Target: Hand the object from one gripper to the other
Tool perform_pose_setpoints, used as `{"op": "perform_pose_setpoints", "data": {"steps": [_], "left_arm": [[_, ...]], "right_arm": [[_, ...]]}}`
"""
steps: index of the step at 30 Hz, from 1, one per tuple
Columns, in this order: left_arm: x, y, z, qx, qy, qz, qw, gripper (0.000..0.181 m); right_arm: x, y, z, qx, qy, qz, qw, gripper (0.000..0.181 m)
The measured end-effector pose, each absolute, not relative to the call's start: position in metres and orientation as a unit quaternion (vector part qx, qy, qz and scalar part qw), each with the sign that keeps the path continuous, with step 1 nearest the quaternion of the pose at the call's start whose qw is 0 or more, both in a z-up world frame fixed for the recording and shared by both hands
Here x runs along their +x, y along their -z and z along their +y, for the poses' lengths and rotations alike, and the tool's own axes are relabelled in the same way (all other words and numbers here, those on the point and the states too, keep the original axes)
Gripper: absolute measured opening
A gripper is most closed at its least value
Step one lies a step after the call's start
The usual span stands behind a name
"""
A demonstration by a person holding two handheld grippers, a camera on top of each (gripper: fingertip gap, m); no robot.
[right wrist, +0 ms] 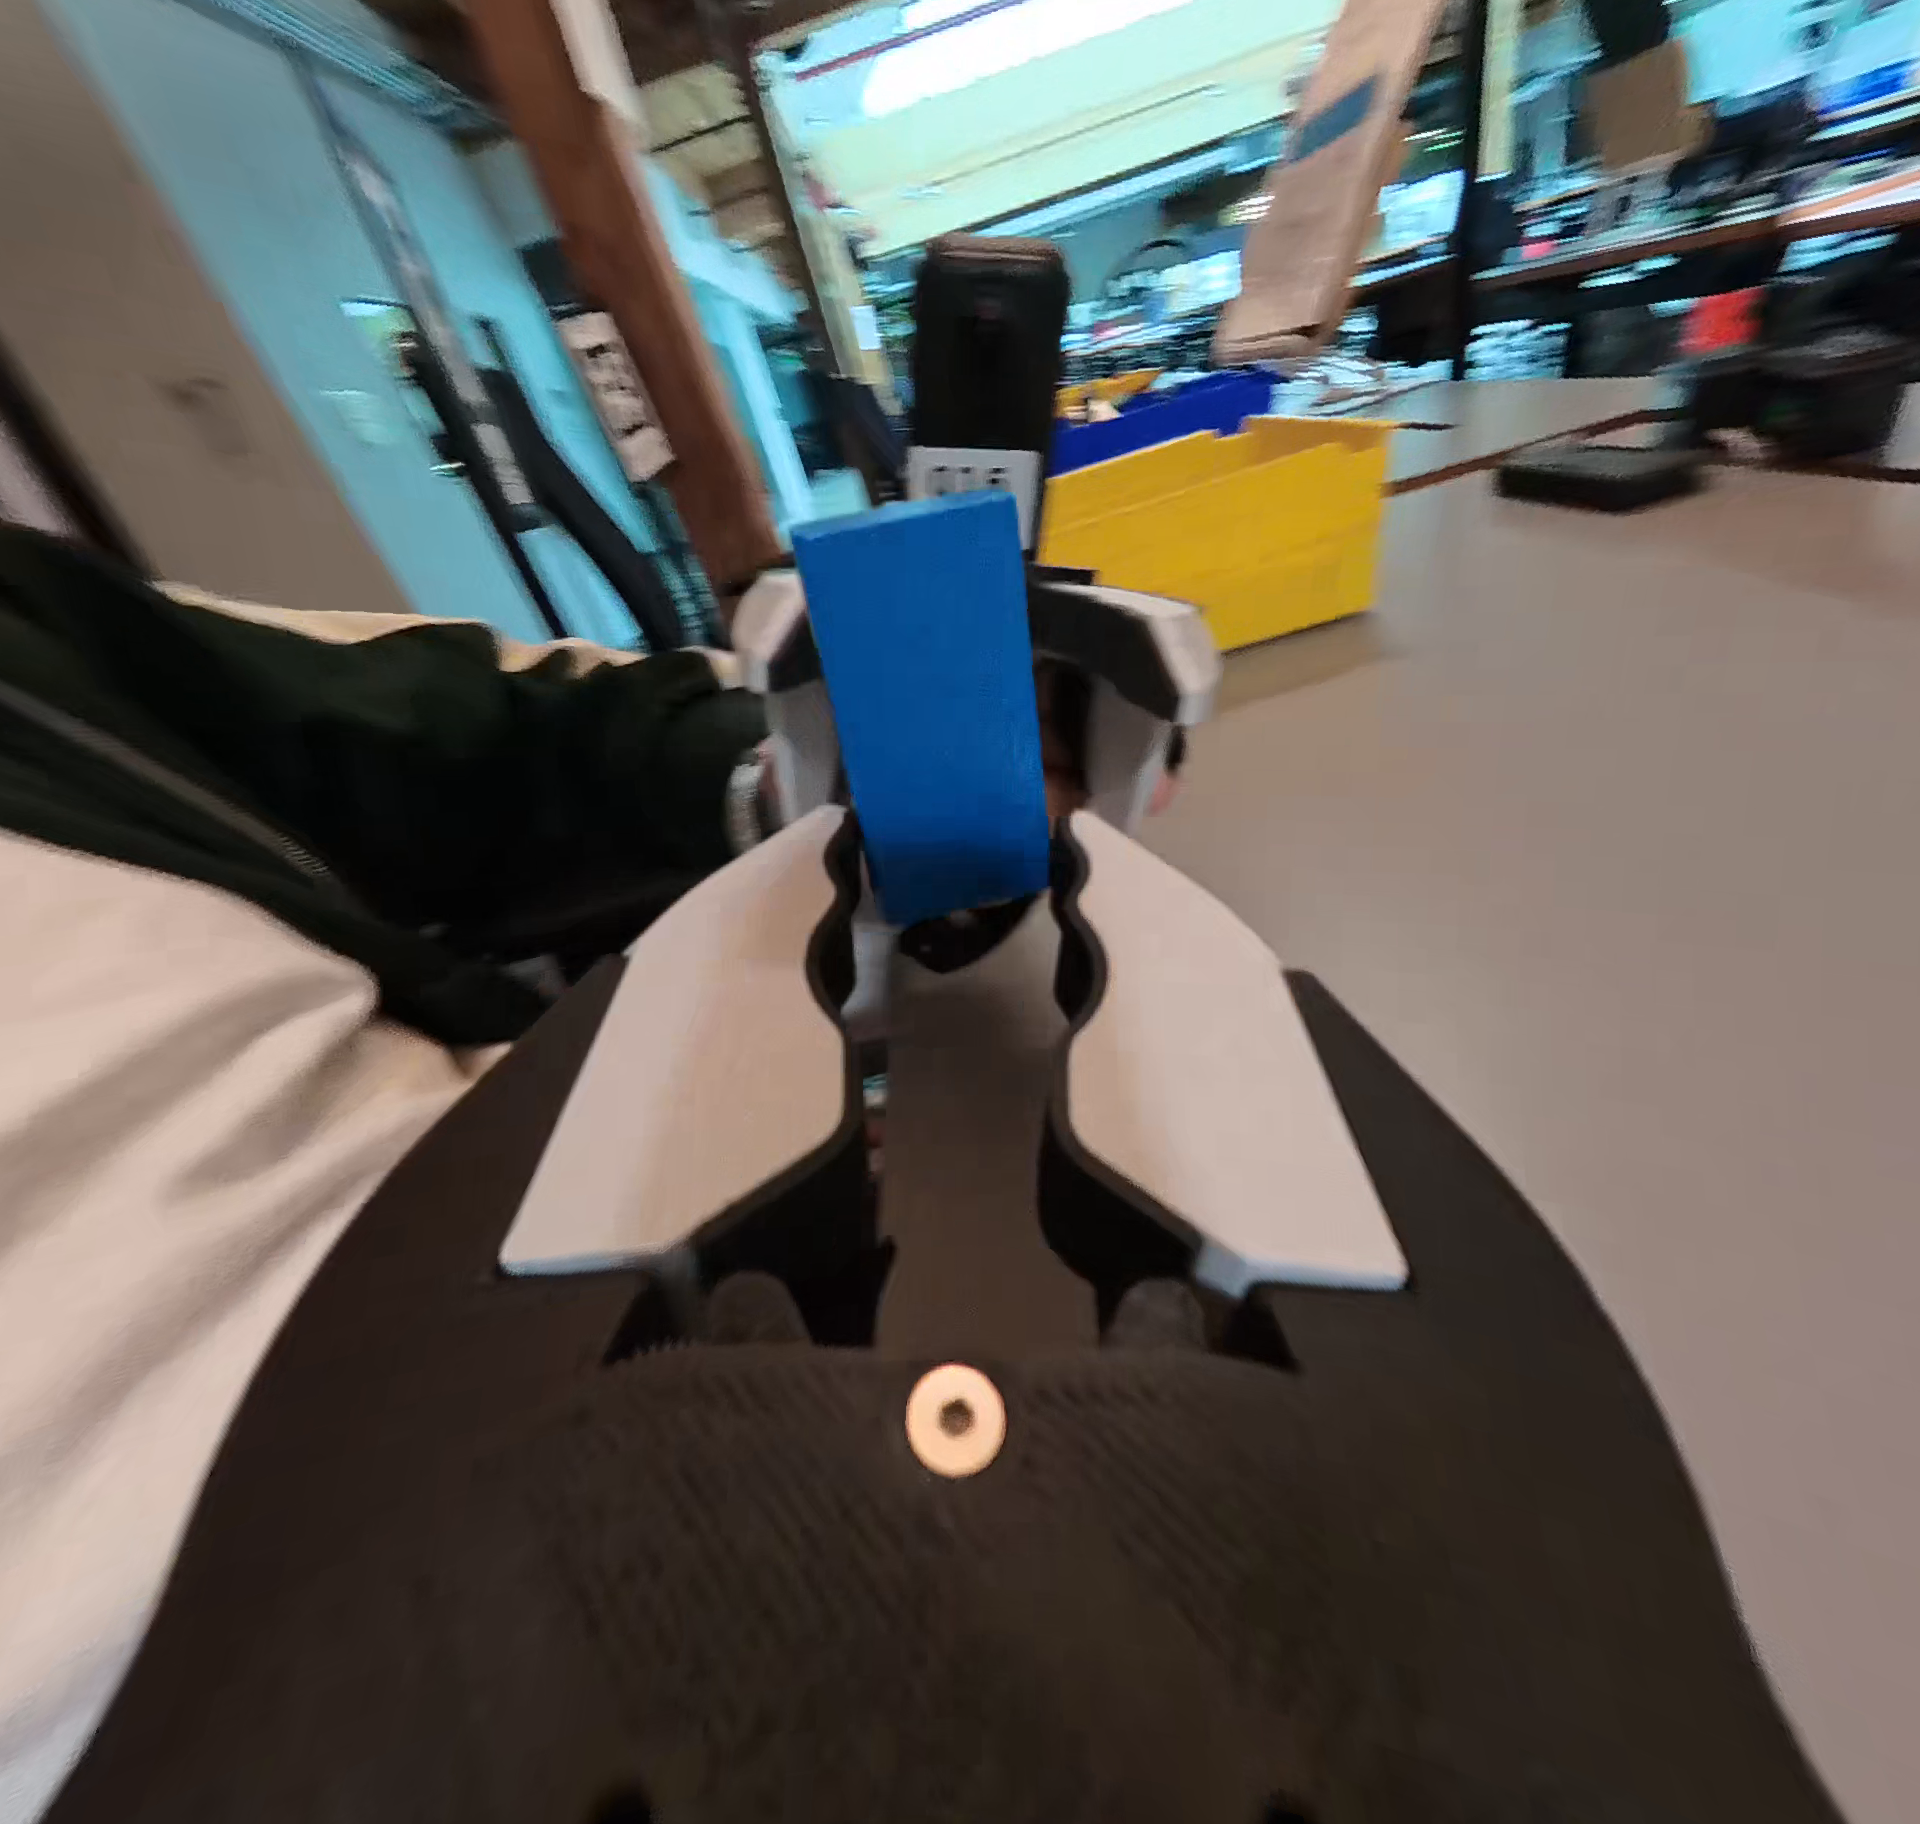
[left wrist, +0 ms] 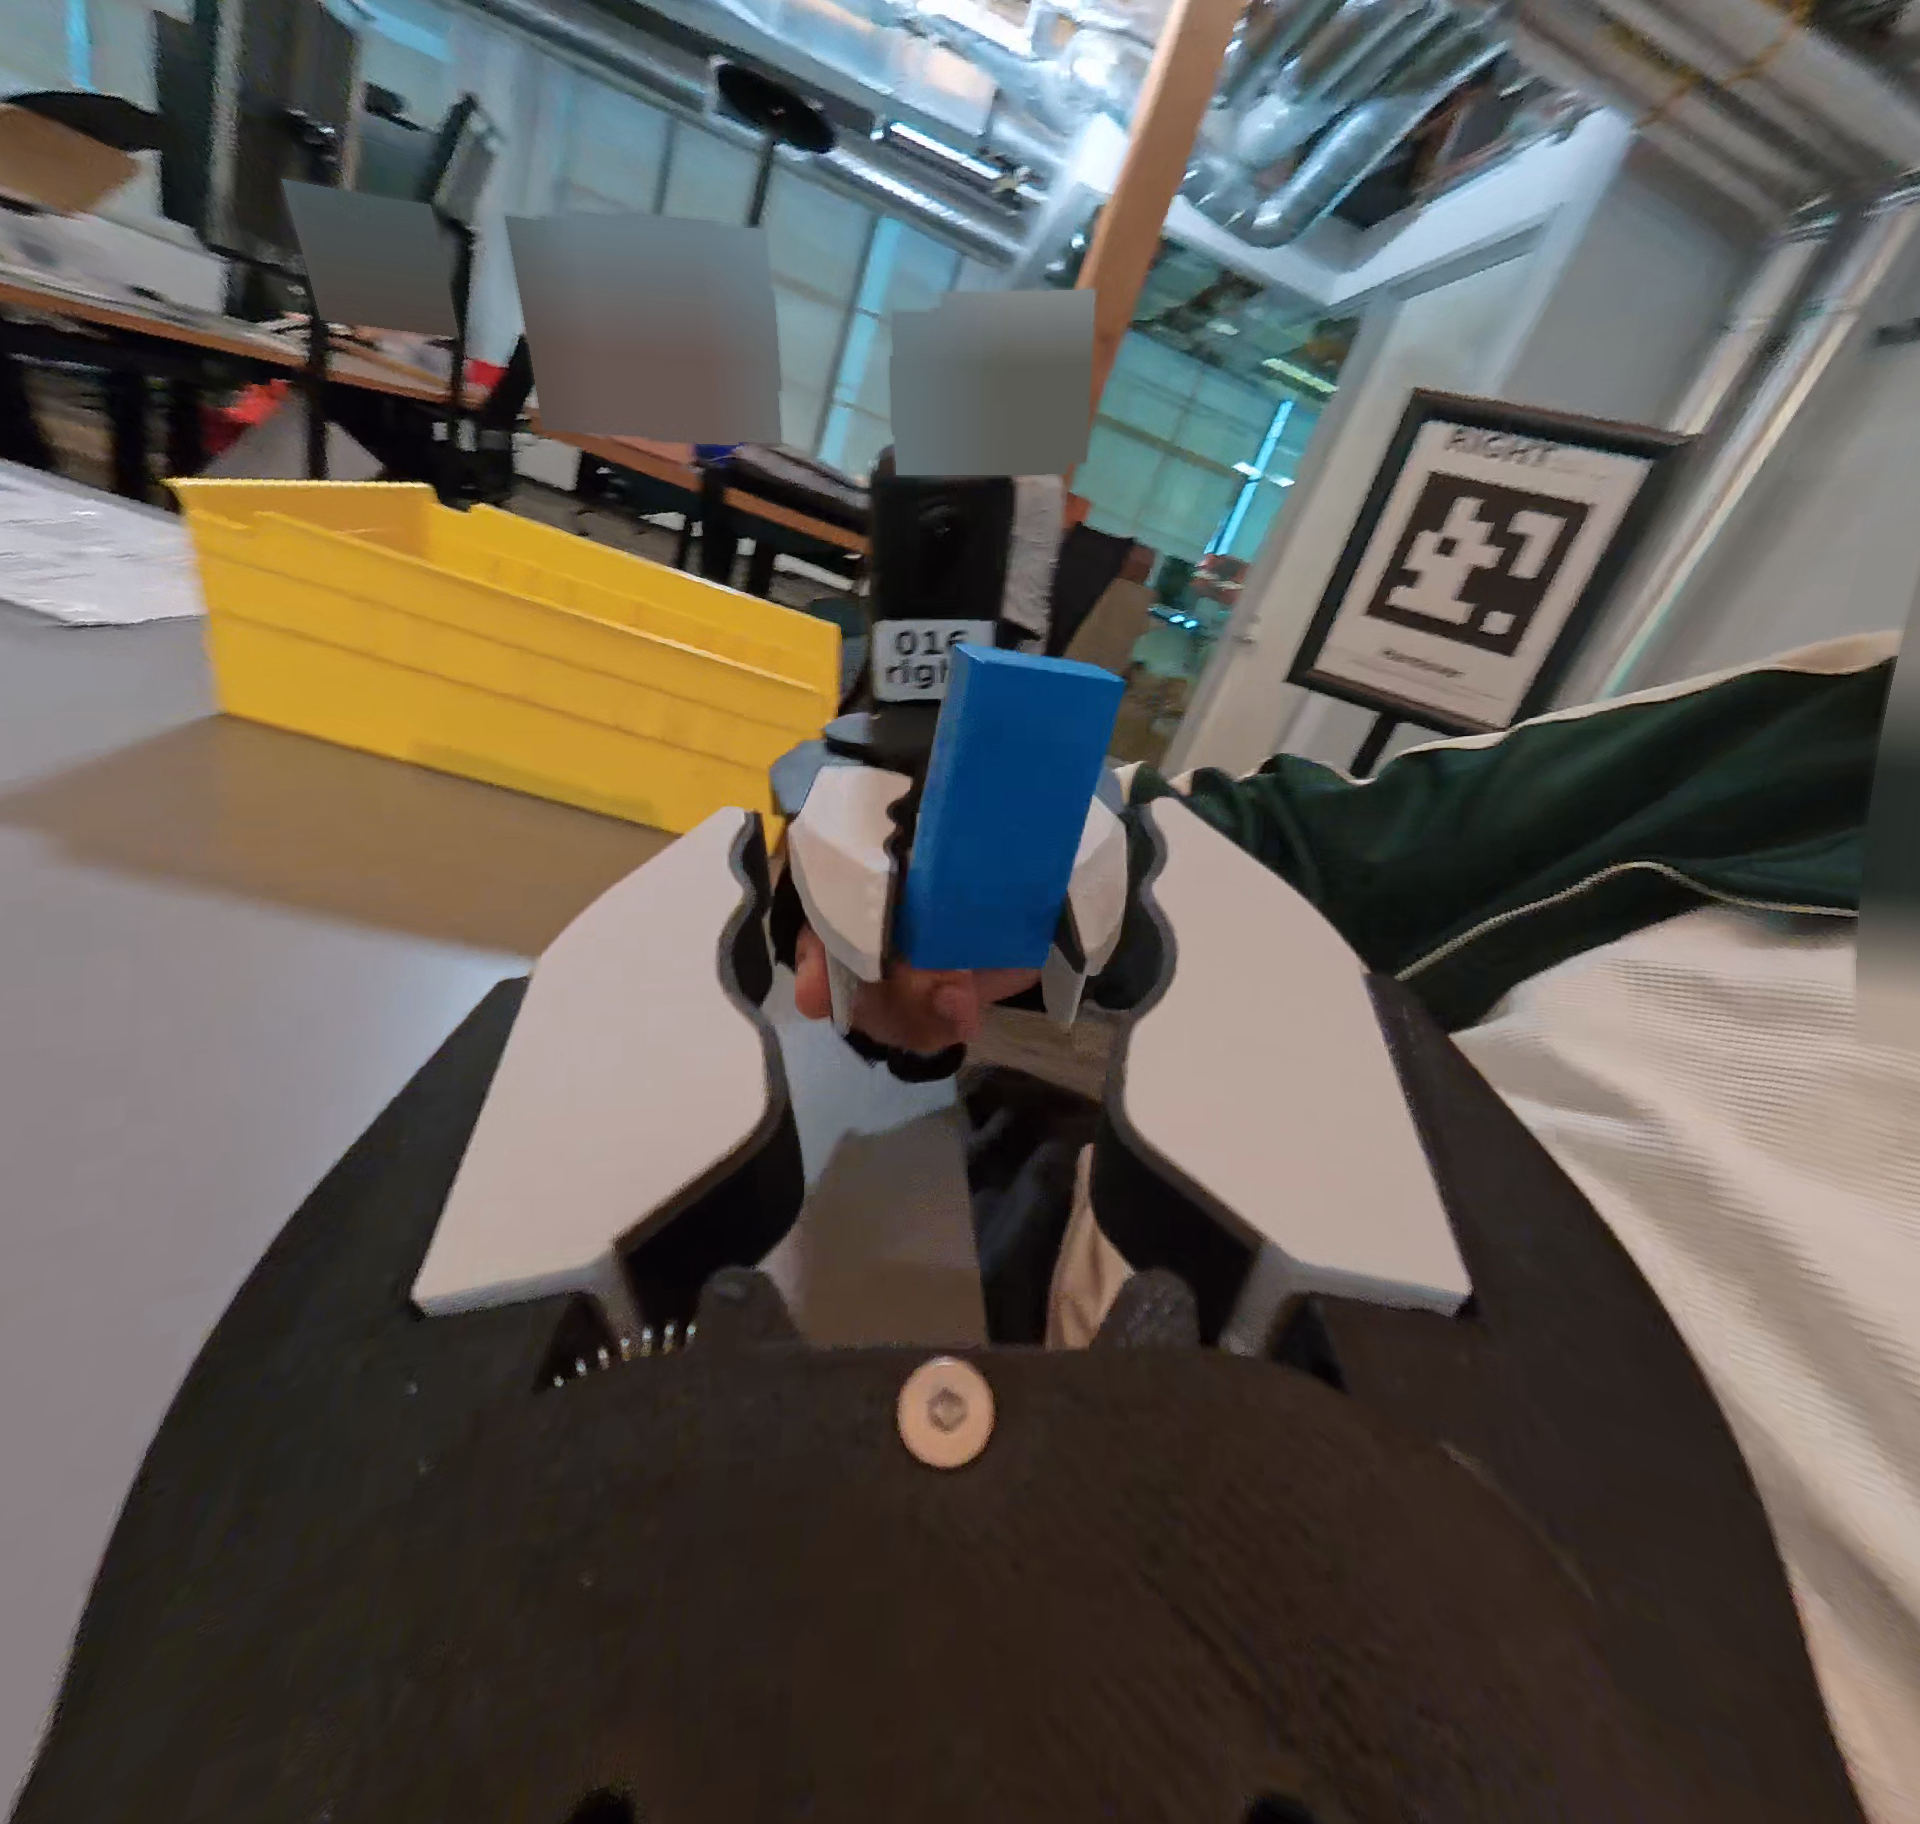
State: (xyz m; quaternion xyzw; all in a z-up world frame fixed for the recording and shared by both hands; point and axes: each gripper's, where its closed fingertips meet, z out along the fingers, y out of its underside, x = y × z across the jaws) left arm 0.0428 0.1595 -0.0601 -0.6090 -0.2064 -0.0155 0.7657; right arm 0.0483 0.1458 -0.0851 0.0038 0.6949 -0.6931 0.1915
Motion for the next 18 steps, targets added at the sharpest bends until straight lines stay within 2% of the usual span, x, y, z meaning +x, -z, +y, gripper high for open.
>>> {"op": "perform_pose_setpoints", "data": {"steps": [7, 12, 18], "left_arm": [[0.039, 0.061, 0.157, -0.637, -0.058, -0.205, 0.741, 0.052], [0.039, 0.062, 0.156, -0.659, -0.123, -0.187, 0.718, 0.03], [0.04, 0.062, 0.156, -0.662, -0.113, -0.19, 0.716, 0.029]], "right_arm": [[0.037, 0.096, 0.137, 0.069, 0.681, 0.717, 0.128, 0.036], [0.046, 0.097, 0.131, 0.066, 0.682, 0.718, 0.126, 0.036], [0.047, 0.097, 0.132, 0.058, 0.685, 0.716, 0.121, 0.036]]}}
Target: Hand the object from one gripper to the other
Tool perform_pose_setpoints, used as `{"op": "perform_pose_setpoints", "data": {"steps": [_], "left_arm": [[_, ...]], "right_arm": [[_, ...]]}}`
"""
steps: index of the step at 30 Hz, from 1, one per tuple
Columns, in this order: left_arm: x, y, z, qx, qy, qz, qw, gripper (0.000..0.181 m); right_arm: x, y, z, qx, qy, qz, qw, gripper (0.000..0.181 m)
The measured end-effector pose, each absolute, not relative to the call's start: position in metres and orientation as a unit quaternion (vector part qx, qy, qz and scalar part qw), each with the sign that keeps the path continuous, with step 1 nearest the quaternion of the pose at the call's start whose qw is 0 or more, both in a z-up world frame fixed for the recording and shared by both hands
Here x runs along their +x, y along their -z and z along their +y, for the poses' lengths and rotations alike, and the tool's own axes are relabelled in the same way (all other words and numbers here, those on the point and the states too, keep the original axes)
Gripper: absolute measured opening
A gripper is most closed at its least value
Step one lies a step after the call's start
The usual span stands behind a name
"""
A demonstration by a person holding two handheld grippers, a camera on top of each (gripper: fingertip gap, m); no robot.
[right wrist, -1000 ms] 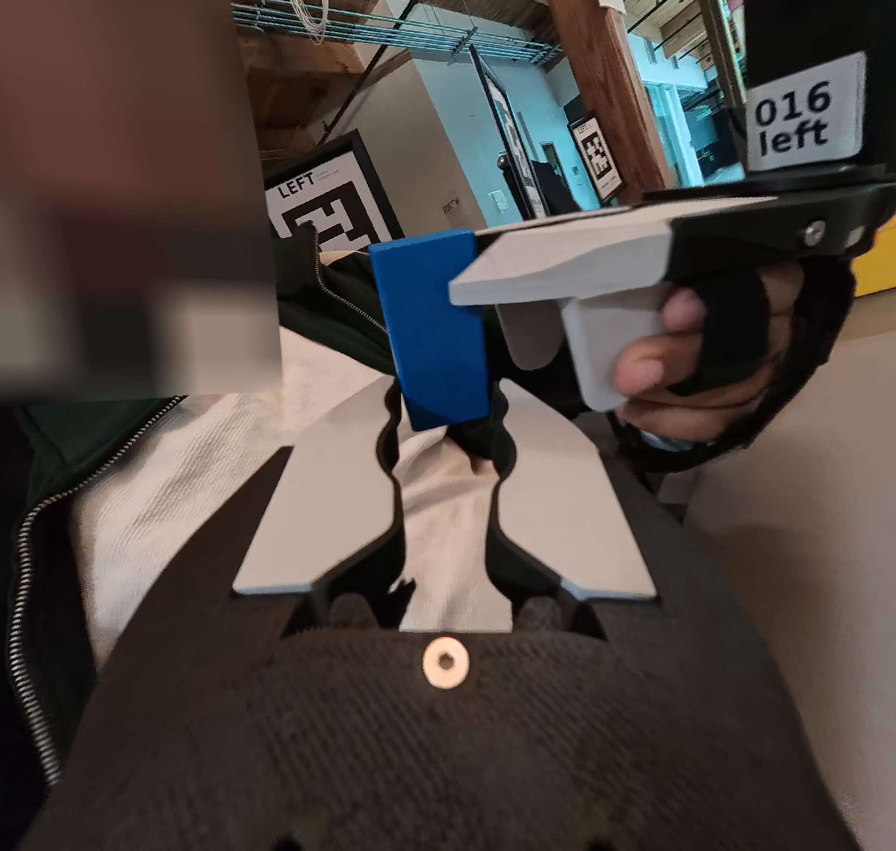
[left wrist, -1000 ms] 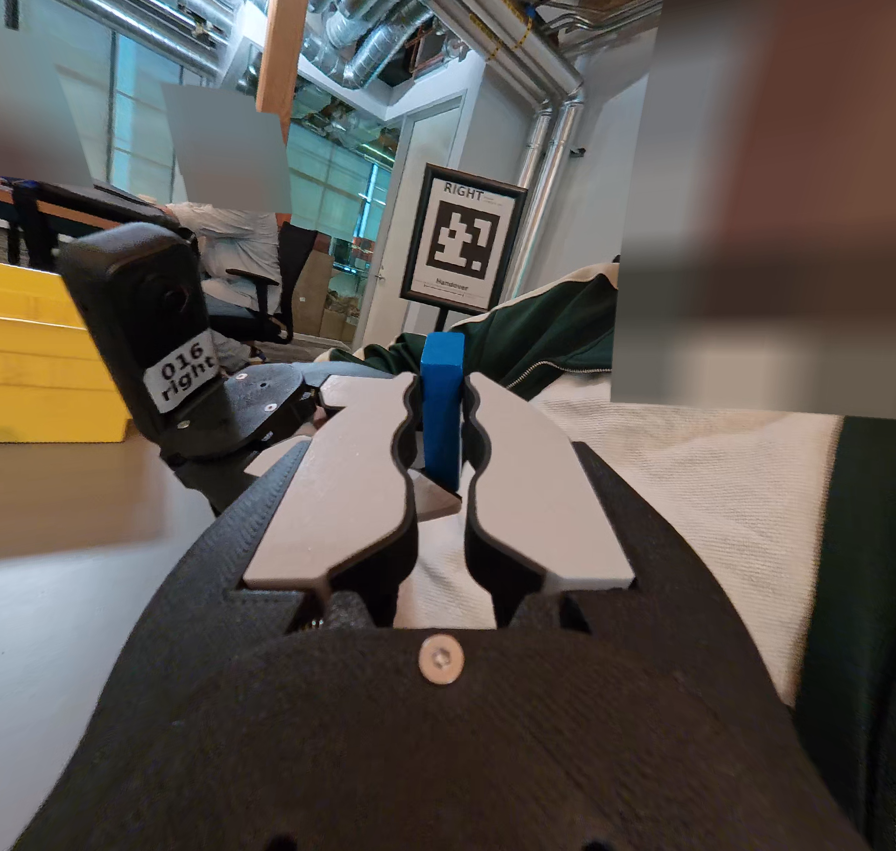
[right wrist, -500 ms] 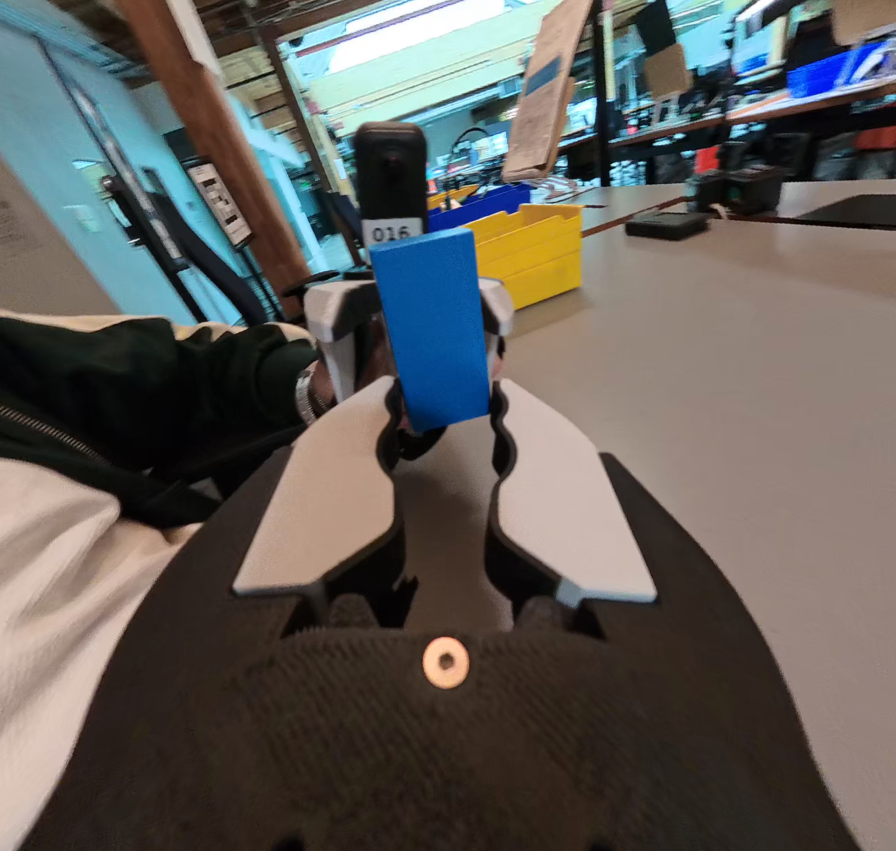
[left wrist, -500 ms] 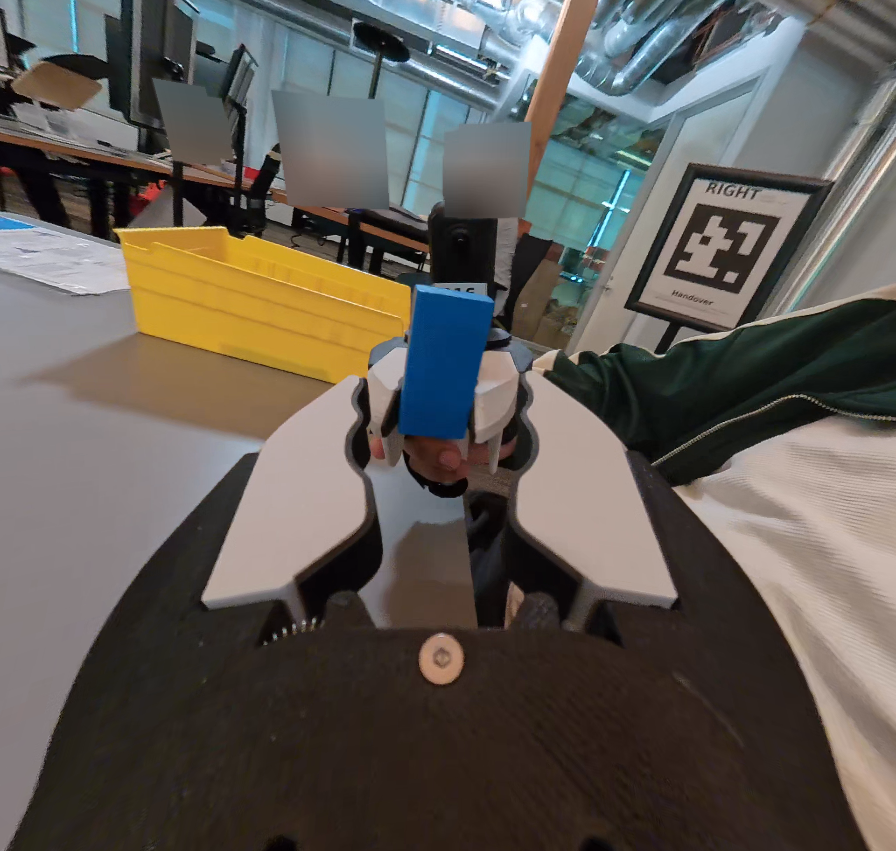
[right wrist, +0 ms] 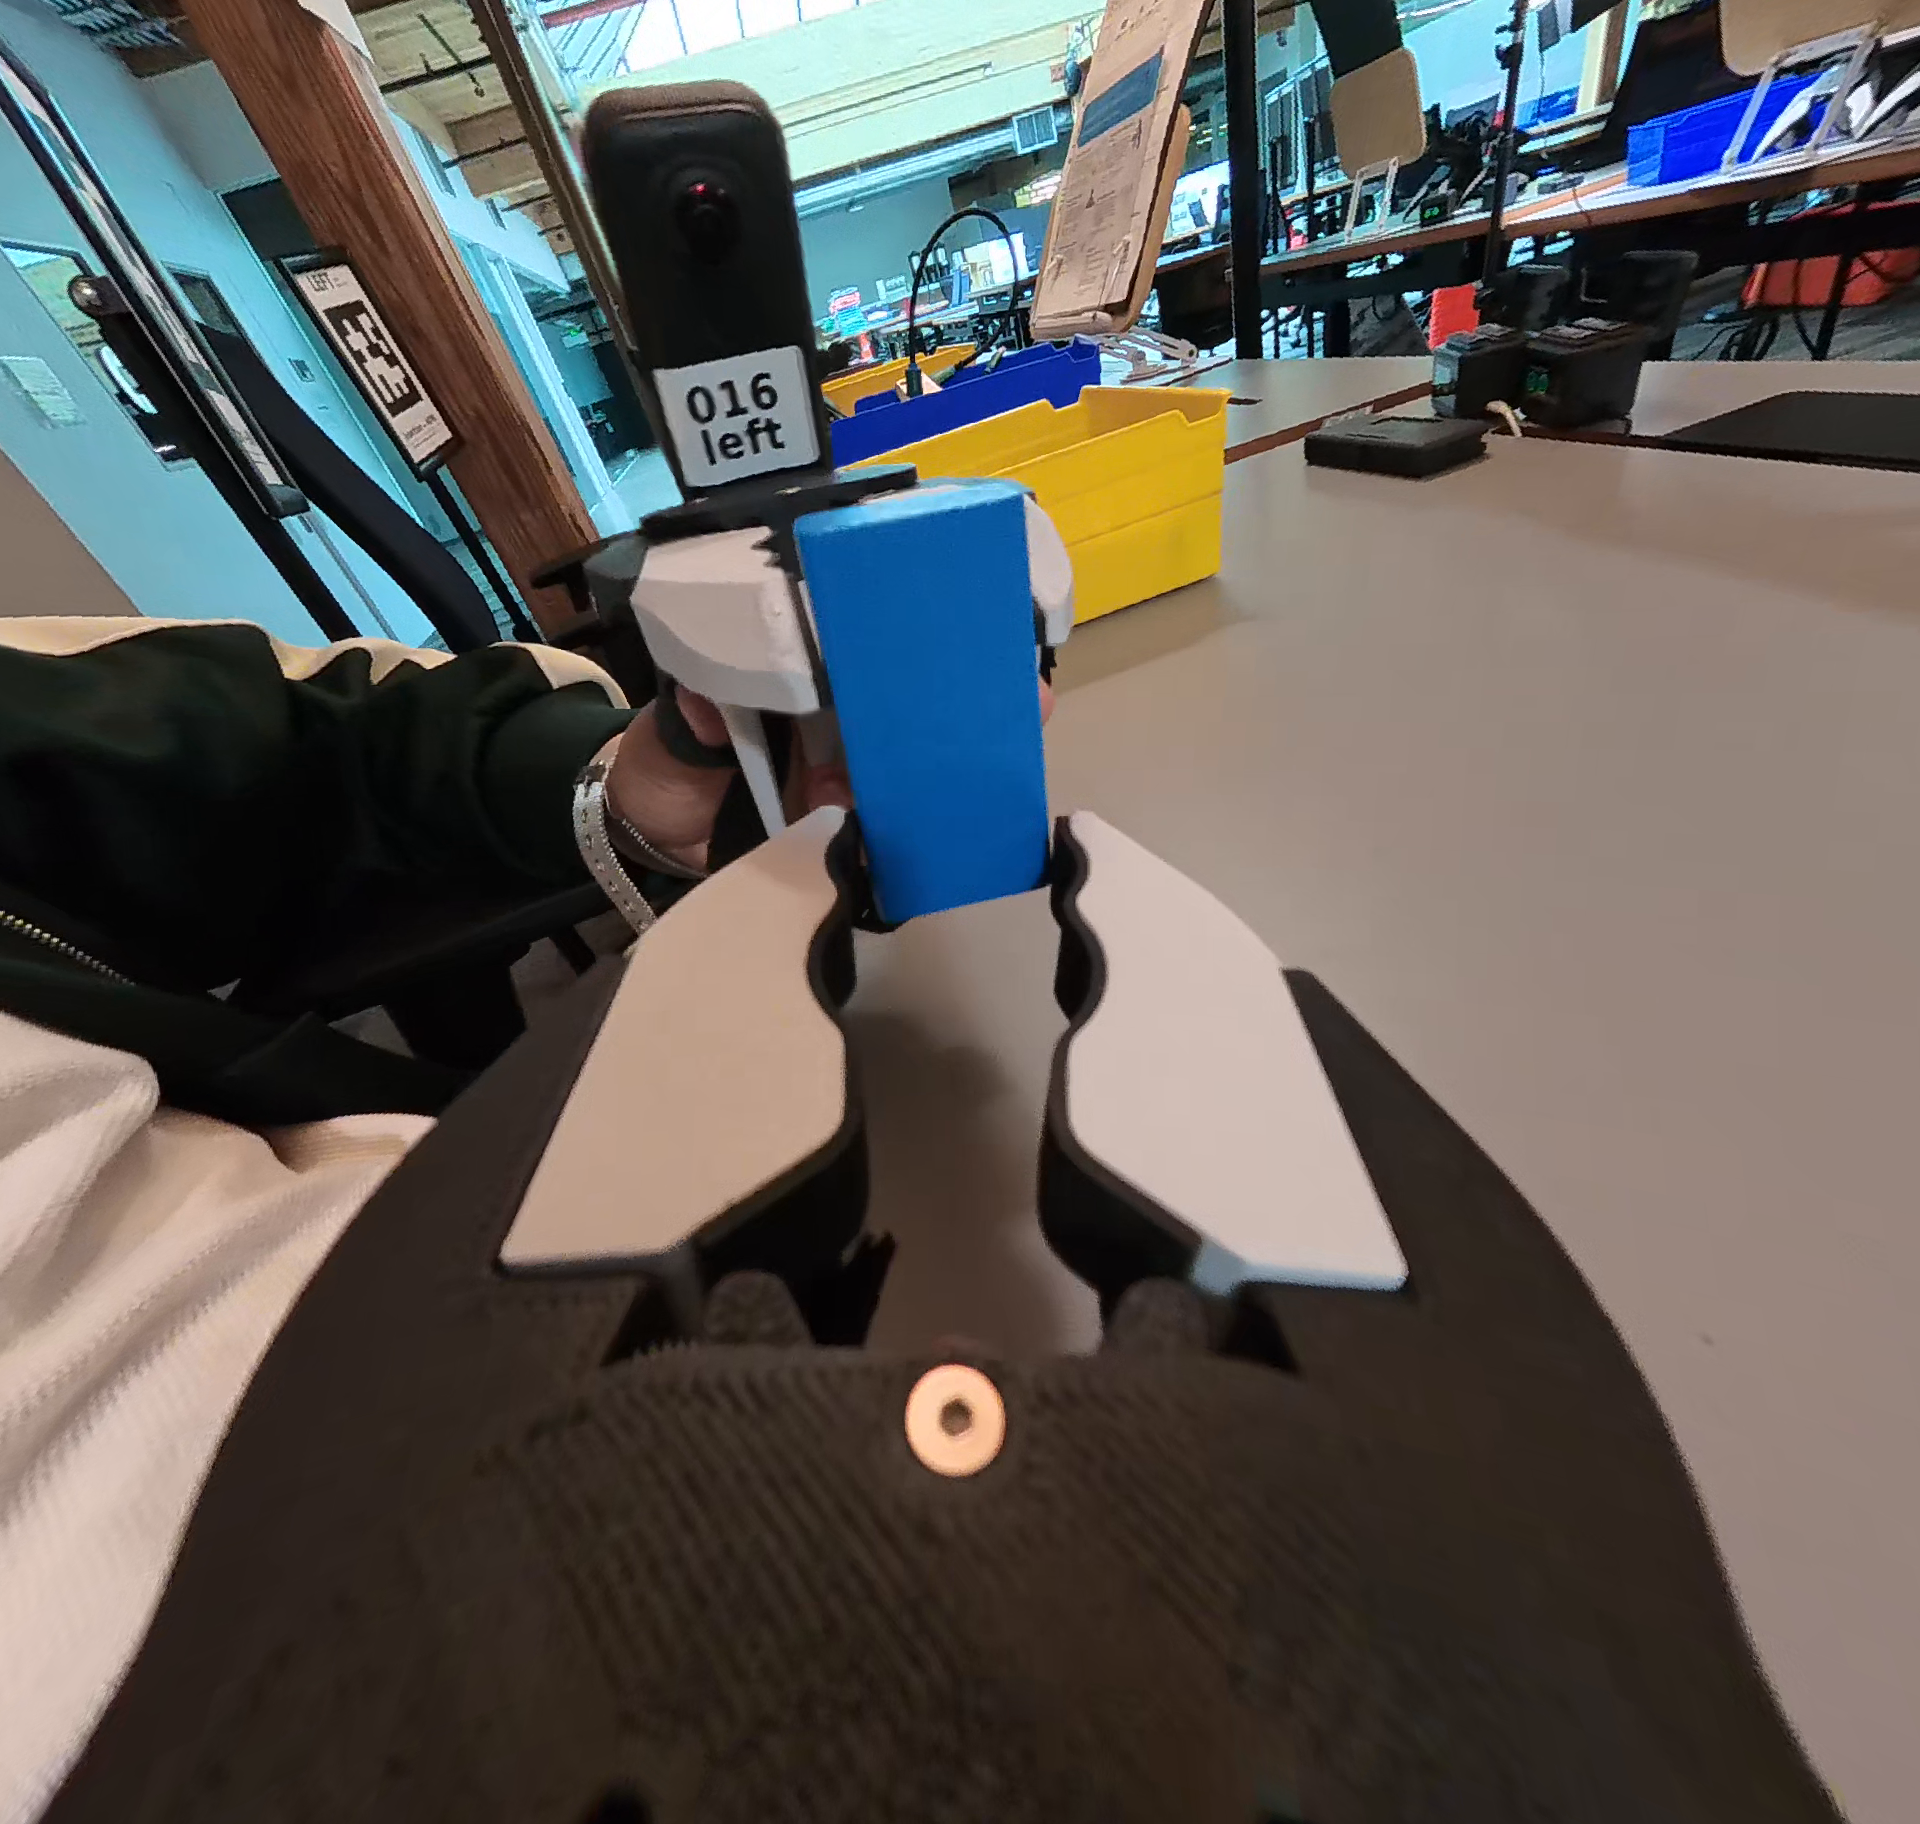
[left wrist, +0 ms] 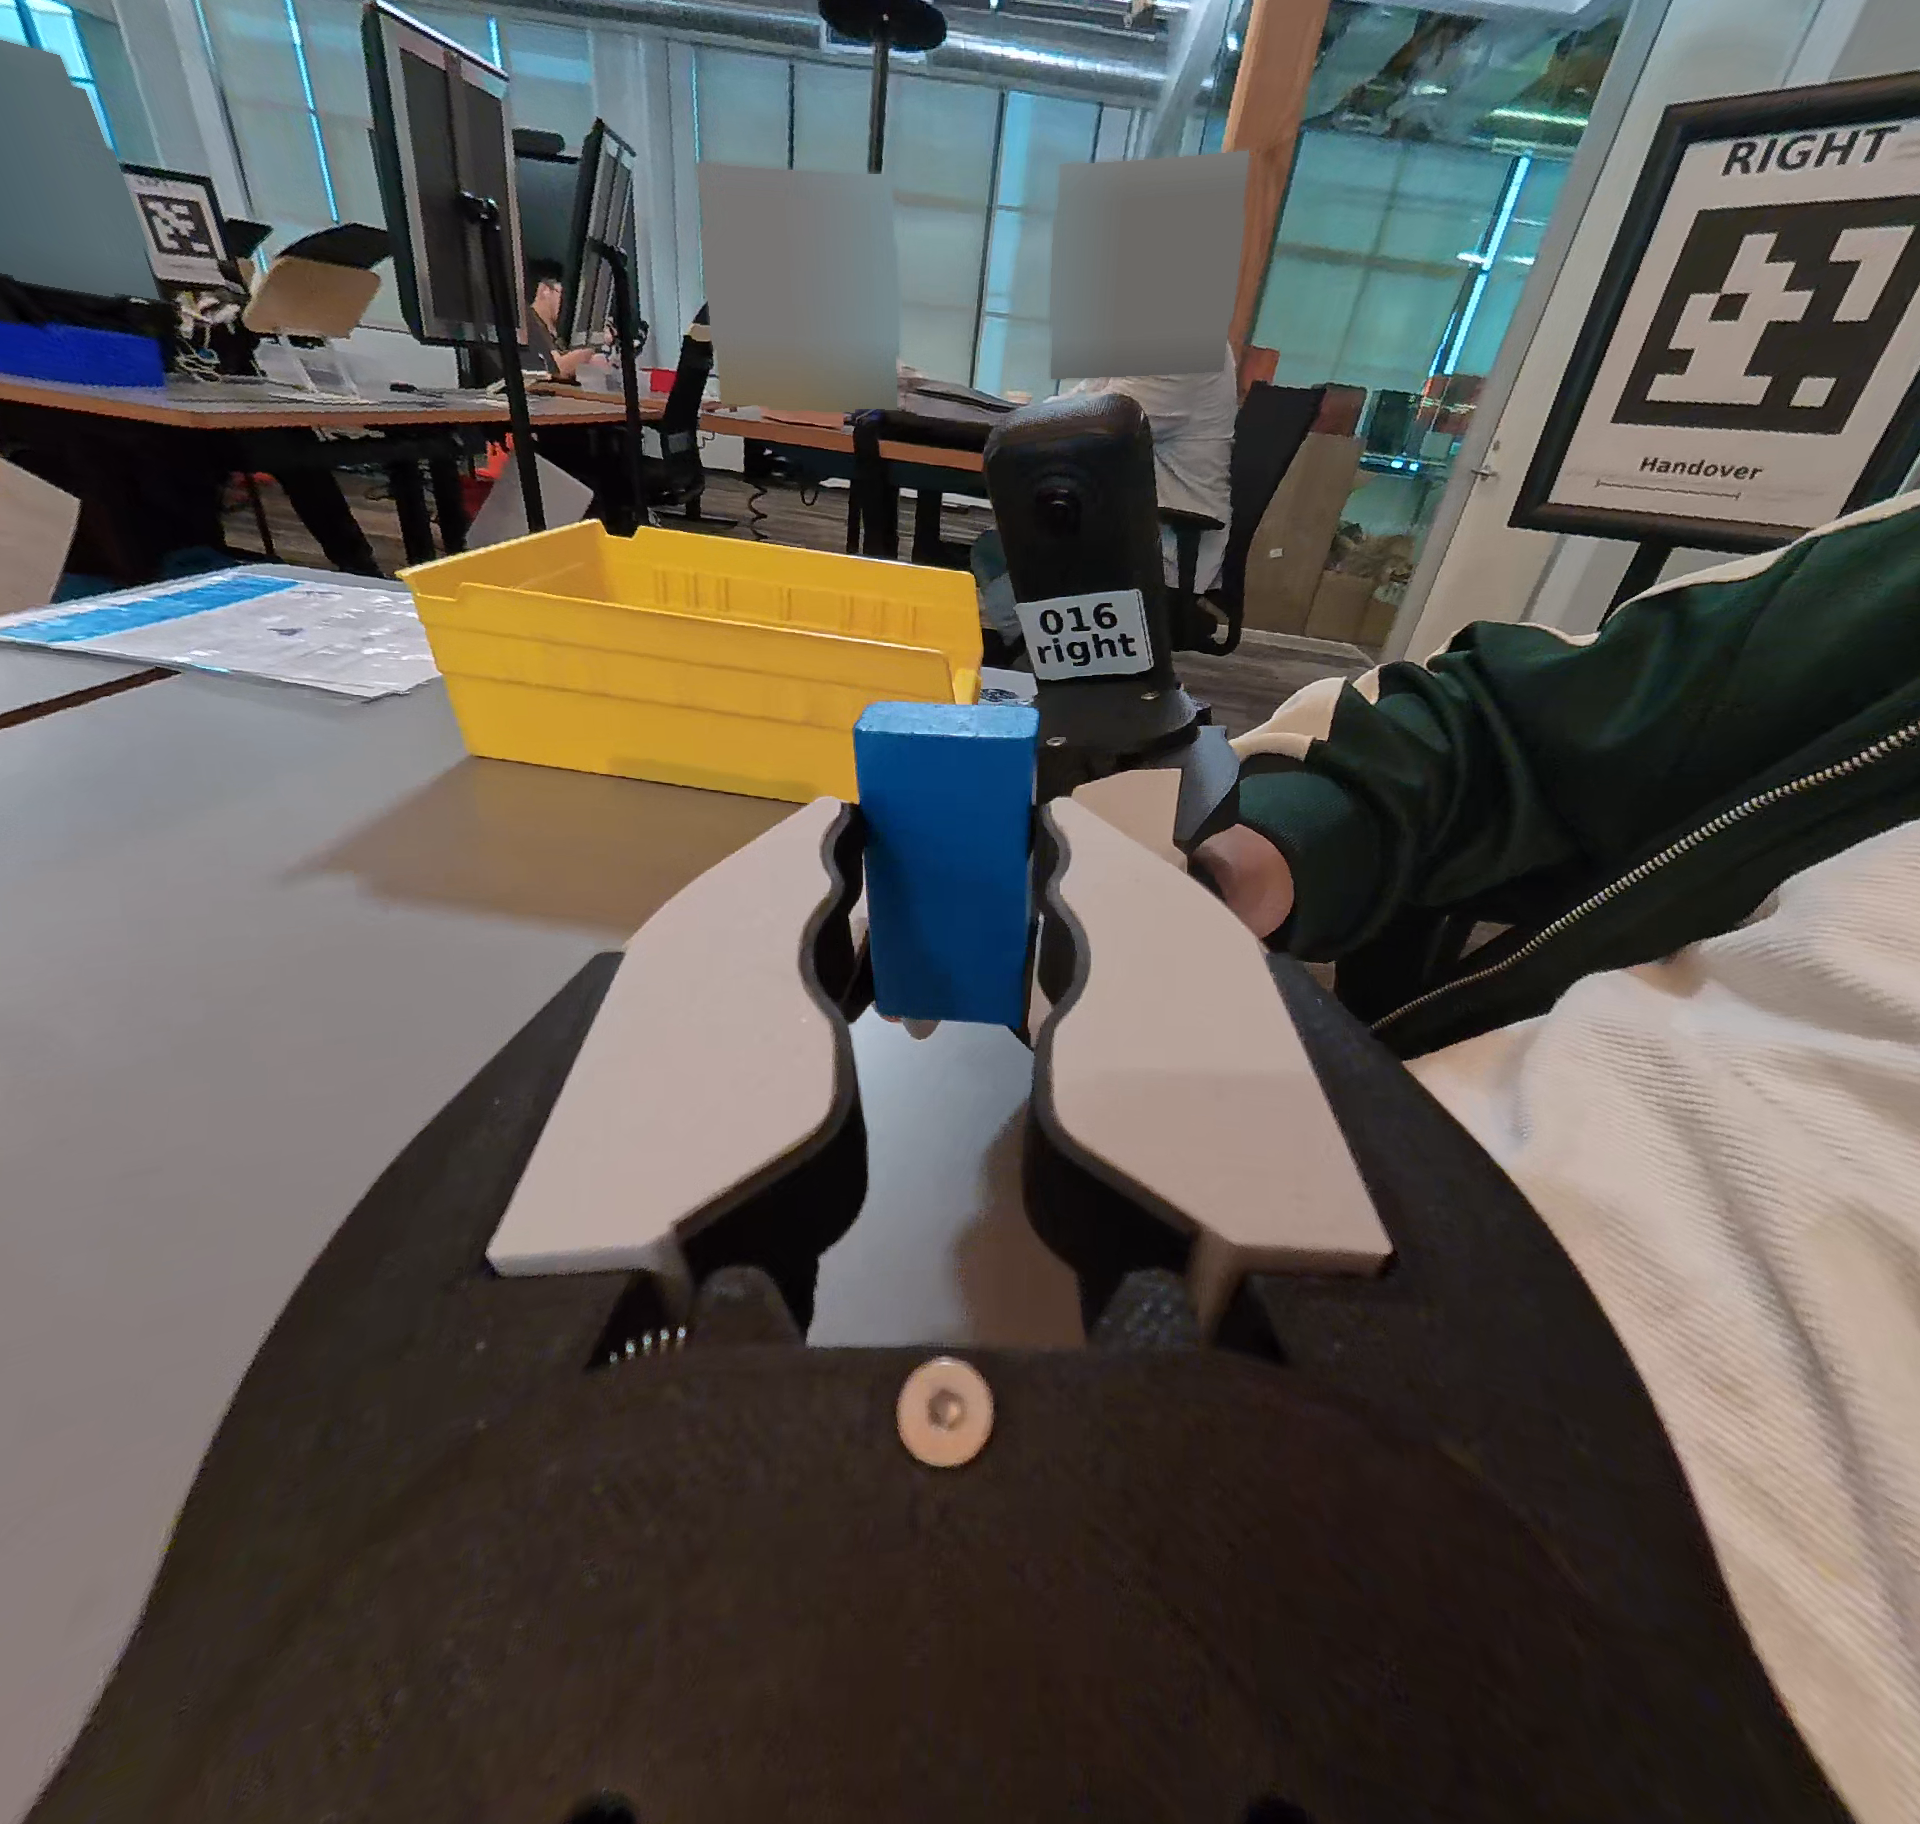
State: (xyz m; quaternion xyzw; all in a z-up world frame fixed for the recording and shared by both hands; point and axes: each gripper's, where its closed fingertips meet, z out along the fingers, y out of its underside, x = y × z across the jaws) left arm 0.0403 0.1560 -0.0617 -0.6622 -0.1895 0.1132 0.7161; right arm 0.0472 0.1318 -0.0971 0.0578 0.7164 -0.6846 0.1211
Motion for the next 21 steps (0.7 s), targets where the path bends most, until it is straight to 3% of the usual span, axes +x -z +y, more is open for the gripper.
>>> {"op": "perform_pose_setpoints", "data": {"steps": [1, 4, 6, 16, 21], "left_arm": [[0.04, 0.062, 0.156, -0.662, -0.108, -0.192, 0.717, 0.029], [0.039, 0.062, 0.153, -0.657, -0.096, -0.204, 0.719, 0.029], [0.037, 0.063, 0.152, -0.653, -0.083, -0.214, 0.722, 0.03], [0.034, 0.079, 0.154, -0.604, 0.12, -0.295, 0.731, 0.03], [0.04, 0.09, 0.16, -0.586, 0.229, -0.318, 0.709, 0.03]], "right_arm": [[0.048, 0.096, 0.132, 0.053, 0.687, 0.713, 0.127, 0.038], [0.048, 0.088, 0.133, 0.055, 0.707, 0.687, 0.156, 0.082], [0.041, 0.083, 0.137, 0.052, 0.722, 0.675, 0.142, 0.092], [0.052, 0.082, 0.154, -0.226, 0.669, 0.689, -0.164, 0.096], [0.056, 0.1, 0.145, -0.264, 0.62, 0.706, -0.219, 0.095]]}}
